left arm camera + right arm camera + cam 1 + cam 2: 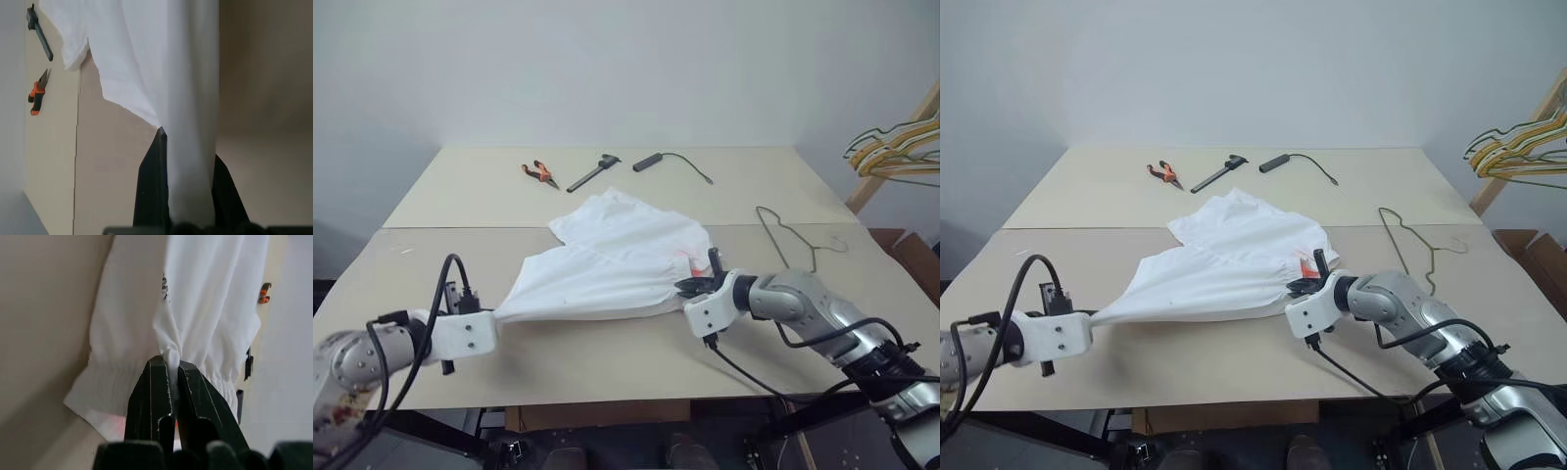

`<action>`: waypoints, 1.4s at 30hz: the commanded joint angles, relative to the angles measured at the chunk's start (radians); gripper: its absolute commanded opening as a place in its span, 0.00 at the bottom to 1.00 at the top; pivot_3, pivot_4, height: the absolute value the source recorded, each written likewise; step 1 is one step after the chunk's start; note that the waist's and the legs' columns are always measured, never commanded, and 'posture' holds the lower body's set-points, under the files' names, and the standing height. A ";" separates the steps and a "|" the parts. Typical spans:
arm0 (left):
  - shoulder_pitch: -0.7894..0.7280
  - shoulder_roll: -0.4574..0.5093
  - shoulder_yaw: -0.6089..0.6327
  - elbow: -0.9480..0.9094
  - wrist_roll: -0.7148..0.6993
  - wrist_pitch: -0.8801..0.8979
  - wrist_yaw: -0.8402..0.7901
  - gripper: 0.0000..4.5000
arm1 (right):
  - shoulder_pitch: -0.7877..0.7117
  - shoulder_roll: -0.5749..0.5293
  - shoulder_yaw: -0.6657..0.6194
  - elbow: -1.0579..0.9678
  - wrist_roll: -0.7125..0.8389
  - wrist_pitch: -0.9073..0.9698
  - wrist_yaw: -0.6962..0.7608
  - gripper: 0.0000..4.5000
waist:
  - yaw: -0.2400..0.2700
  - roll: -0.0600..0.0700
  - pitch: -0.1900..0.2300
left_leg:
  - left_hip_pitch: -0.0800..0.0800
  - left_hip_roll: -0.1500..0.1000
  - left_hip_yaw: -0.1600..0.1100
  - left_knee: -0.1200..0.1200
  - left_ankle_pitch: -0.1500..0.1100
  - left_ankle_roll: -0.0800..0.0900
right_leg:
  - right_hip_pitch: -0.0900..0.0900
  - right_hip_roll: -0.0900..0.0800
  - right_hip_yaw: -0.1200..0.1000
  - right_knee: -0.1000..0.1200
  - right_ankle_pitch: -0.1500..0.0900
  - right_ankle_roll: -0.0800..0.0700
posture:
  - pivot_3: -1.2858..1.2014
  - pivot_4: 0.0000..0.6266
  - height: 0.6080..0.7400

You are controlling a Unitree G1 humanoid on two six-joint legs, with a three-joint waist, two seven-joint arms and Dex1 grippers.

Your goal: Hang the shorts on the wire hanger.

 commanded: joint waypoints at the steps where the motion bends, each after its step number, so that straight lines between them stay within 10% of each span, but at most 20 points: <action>1: 0.023 -0.028 0.047 -0.172 -0.025 0.203 -0.034 0.01 | 0.000 -0.090 -0.077 0.086 -0.127 0.083 -0.007 0.00 | 0.005 0.000 0.000 | 0.000 0.000 0.000 0.000 0.000 0.000 | 0.000 0.000 0.000 0.000 -0.001 0.000 | 0.53 0.05 1.00; 9: -0.218 -0.001 -0.023 -0.089 -0.144 0.287 -0.116 0.01 | 0.087 -0.071 -0.229 -0.151 0.385 0.271 0.329 0.00 | 0.000 0.002 0.002 | 0.006 0.000 -0.003 0.000 0.000 0.000 | 0.008 0.001 0.000 0.000 -0.001 -0.001 | 0.51 0.03 1.00; 12: -0.619 -0.022 -0.150 0.263 -0.125 0.179 -0.136 0.01 | -0.127 0.014 -0.264 -0.019 0.421 0.356 0.319 0.00 | -0.009 0.004 0.005 | 0.019 0.000 -0.004 0.000 0.000 0.000 | 0.021 0.001 -0.002 -0.001 -0.002 0.000 | 0.51 0.00 1.00; 19: -1.626 -0.345 -0.368 1.364 0.149 -0.130 0.351 0.01 | -0.810 0.276 -0.241 0.829 0.165 0.259 -0.324 0.00 | -0.034 0.004 0.005 | 0.018 -0.002 -0.007 -0.007 0.011 0.003 | 0.026 0.001 -0.006 -0.016 0.012 0.001 | 0.50 0.00 1.00; 26: -2.001 -0.448 -0.381 1.801 0.252 -0.296 0.988 0.01 | -1.027 0.352 -0.243 1.235 0.079 -0.042 -0.920 0.00 | -0.075 0.003 0.002 | -0.026 -0.006 -0.005 -0.008 0.013 -0.017 | -0.026 -0.004 -0.003 -0.006 0.012 0.003 | 0.50 0.00 1.00; 34: -1.723 -0.438 -0.396 1.595 0.183 -0.675 0.743 0.01 | -0.831 0.272 -0.184 1.277 0.011 -0.310 -0.885 0.00 | -0.096 0.005 0.002 | -0.033 -0.009 -0.003 -0.015 0.013 -0.017 | -0.034 -0.006 -0.004 -0.011 0.011 0.005 | 0.49 0.00 1.00; 42: -0.773 -0.089 -0.287 0.279 -0.409 -0.168 0.059 0.01 | -0.578 0.220 -0.169 1.206 0.117 -0.695 -0.348 0.00 | -0.186 0.008 0.003 | -0.020 -0.004 -0.010 -0.007 0.014 -0.012 | -0.017 -0.003 0.007 -0.008 0.013 0.007 | 0.51 0.02 1.00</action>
